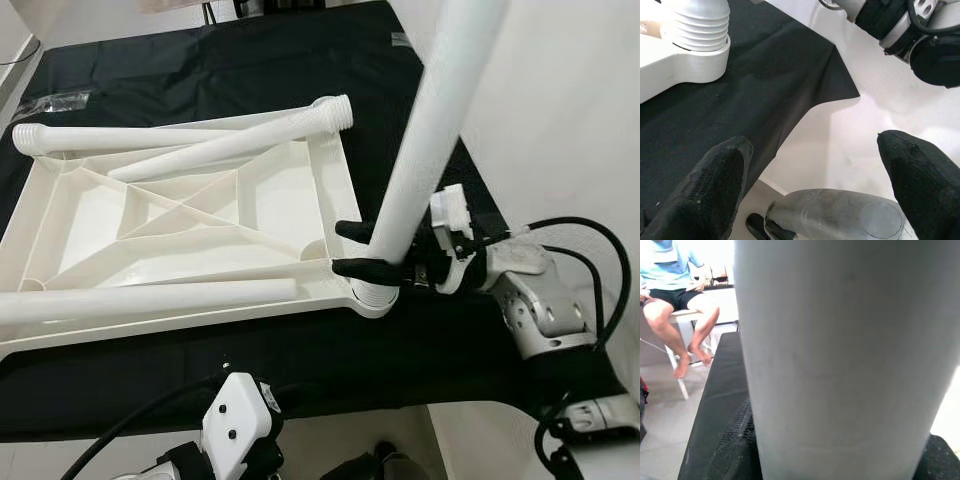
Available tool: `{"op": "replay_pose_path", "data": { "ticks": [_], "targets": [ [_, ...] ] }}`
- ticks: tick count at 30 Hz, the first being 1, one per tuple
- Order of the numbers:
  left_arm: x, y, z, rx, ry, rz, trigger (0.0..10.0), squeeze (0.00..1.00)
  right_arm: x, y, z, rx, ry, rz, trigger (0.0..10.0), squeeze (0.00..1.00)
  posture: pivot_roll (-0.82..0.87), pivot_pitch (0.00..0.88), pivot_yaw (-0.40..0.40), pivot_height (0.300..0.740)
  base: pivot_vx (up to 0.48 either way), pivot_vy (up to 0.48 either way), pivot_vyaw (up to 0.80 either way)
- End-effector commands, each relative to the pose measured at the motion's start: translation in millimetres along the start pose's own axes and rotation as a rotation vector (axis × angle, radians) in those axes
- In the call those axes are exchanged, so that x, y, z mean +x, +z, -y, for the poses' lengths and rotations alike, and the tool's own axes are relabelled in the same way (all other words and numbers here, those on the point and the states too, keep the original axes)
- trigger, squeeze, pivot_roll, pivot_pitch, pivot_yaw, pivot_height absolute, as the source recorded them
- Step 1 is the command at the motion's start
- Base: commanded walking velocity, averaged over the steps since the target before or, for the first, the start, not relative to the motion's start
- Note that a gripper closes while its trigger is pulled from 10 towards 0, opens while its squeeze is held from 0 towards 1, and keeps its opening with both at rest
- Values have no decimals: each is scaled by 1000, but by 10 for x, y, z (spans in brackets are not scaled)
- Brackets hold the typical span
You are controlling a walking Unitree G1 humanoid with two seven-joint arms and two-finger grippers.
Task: Building children table
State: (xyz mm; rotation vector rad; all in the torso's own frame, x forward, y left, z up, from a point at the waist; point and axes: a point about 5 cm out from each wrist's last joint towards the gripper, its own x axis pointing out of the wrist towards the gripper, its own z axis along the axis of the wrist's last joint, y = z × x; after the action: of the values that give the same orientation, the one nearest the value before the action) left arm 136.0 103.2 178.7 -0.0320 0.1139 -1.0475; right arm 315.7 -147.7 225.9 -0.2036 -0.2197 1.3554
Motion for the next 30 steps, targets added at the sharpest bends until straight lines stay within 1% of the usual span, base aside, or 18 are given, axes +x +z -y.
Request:
{"op": "replay_pose_path", "data": {
  "ticks": [1,2,9,14,20,25,26,27,28,29,30],
  "targets": [
    [-21,0,32,-10,-9,-14,10000,0,-44,-421,-156,88,-22,-130,10000,0,23,386,59,740,0,0,0],
    [-22,1,31,-10,-9,-14,10000,0,-53,-446,-172,68,-24,-144,10000,0,23,386,59,740,0,0,0],
    [-26,5,21,-10,-10,-17,10000,0,-78,-480,-210,28,-16,-177,10000,0,25,389,64,740,0,0,0],
    [-20,4,14,-9,-11,-18,10000,0,-93,-490,-226,-3,37,-240,10000,0,24,388,63,740,0,0,0],
    [-13,5,10,-8,-10,-17,10000,0,-102,-481,-235,-3,83,-276,10000,0,23,386,60,740,0,0,0],
    [-7,6,9,-7,-9,-16,10000,0,-90,-470,-223,16,85,-283,10000,0,20,388,56,740,0,0,0],
    [-4,7,10,-8,-8,-15,10000,0,-81,-466,-203,44,65,-280,10000,0,20,387,56,740,0,0,0],
    [-4,7,10,-8,-8,-15,10000,0,-81,-466,-203,44,65,-280,10000,0,20,387,56,740,0,0,0],
    [-2,8,12,-8,-9,-14,10000,0,-74,-466,-180,87,34,-271,10000,0,20,388,56,740,0,0,0],
    [-2,8,12,-8,-9,-14,10000,0,-74,-466,-180,87,34,-271,10000,0,20,388,56,740,0,0,0],
    [-1,8,13,-8,-9,-14,10000,0,-70,-469,-165,114,14,-266,10000,0,20,388,56,740,0,0,0]
  ]
}}
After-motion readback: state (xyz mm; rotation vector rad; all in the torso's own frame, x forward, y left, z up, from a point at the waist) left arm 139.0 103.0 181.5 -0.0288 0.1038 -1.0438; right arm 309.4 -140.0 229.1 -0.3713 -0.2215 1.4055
